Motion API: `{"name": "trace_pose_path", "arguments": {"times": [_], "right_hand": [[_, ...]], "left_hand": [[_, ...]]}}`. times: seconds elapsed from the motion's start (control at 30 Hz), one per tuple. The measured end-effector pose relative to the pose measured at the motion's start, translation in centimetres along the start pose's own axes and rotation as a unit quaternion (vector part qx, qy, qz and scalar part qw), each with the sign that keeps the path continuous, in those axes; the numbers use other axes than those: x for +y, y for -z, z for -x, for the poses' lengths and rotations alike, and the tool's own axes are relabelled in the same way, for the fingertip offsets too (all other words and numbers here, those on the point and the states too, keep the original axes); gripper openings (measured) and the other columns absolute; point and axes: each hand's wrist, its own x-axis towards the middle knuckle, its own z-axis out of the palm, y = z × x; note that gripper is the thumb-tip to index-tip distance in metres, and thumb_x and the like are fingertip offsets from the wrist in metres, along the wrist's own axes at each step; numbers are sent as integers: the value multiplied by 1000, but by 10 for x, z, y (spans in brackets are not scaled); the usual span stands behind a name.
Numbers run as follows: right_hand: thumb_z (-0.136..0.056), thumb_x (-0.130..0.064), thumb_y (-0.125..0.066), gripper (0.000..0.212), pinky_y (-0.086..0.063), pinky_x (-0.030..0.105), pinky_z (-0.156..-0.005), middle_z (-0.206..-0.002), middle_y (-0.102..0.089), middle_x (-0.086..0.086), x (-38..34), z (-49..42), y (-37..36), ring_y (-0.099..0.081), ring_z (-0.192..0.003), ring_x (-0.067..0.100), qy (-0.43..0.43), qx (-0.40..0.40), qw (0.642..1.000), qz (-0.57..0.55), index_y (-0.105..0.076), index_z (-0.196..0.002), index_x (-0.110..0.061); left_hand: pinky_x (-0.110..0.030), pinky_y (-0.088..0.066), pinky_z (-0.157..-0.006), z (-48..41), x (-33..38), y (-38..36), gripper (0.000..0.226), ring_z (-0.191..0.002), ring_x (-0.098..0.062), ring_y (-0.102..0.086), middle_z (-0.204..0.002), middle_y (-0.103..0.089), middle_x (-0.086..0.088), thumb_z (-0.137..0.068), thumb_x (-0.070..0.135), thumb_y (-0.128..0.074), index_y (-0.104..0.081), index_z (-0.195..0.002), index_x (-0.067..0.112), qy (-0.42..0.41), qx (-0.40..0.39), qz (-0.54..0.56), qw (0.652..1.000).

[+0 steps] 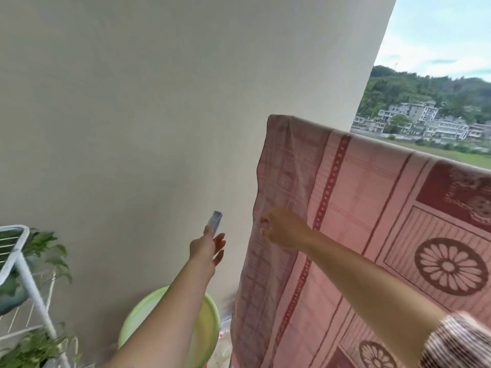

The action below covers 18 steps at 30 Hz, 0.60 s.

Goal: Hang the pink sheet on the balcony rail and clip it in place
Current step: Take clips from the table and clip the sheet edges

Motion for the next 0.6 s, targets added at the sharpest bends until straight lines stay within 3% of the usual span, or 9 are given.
{"name": "trace_pose_path", "arguments": {"times": [0.1, 0.2, 0.37, 0.43, 0.5, 0.6], "right_hand": [[-91, -11, -48, 28, -44, 33, -88, -119, -60, 4, 1, -45, -4, -56, -109, 22, 50, 11, 992, 112, -62, -115, -9], [-90, -15, -47, 27, -37, 35, -92, -113, -61, 0, 2, -86, -5, -51, -112, 19, 105, 17, 959, 263, -62, -113, -13], [-76, -19, -58, 14, -38, 47, -99, -88, -66, 0, -4, -141, 1, -60, -96, 20, 129, 2, 902, 413, -67, -85, -14], [-82, -20, -56, 18, -17, 50, -115, -98, -65, 0, -9, -161, 6, -55, -107, 19, 117, -67, 877, 461, -67, -94, -15], [-88, -24, -54, 20, 2, 51, -117, -107, -63, 0, -19, -179, 14, -50, -116, 19, 70, -157, 847, 503, -65, -102, -18], [-92, -31, -51, 22, 10, 54, -115, -108, -64, -2, -32, -204, 25, -49, -121, 23, -10, -249, 798, 549, -63, -108, -21]], "left_hand": [[-23, -45, -58, -49, 11, -19, 28, -71, -11, -60, -81, -69, 0, -97, 41, -46, -54, -98, 15, -1, -17, -11, 1000], [-25, -45, -62, -96, 17, -45, 32, -77, -14, -61, -84, -70, -2, -96, 46, -43, -55, -99, 16, 0, -55, -30, 998], [-26, -45, -67, -169, 16, -87, 38, -79, -16, -61, -91, -70, -7, -103, 39, -25, -51, -107, 11, 43, -124, -79, 988], [-26, -46, -69, -193, 12, -100, 42, -84, -18, -63, -91, -70, -7, -104, 37, -22, -53, -99, 9, 80, -147, -109, 980], [-27, -46, -71, -211, 7, -115, 46, -89, -20, -62, -94, -69, -7, -104, 36, -21, -55, -89, 8, 104, -181, -136, 968], [-28, -45, -70, -226, -2, -136, 52, -85, -20, -60, -95, -66, -8, -104, 32, -22, -61, -95, -2, 134, -223, -180, 949]]}}
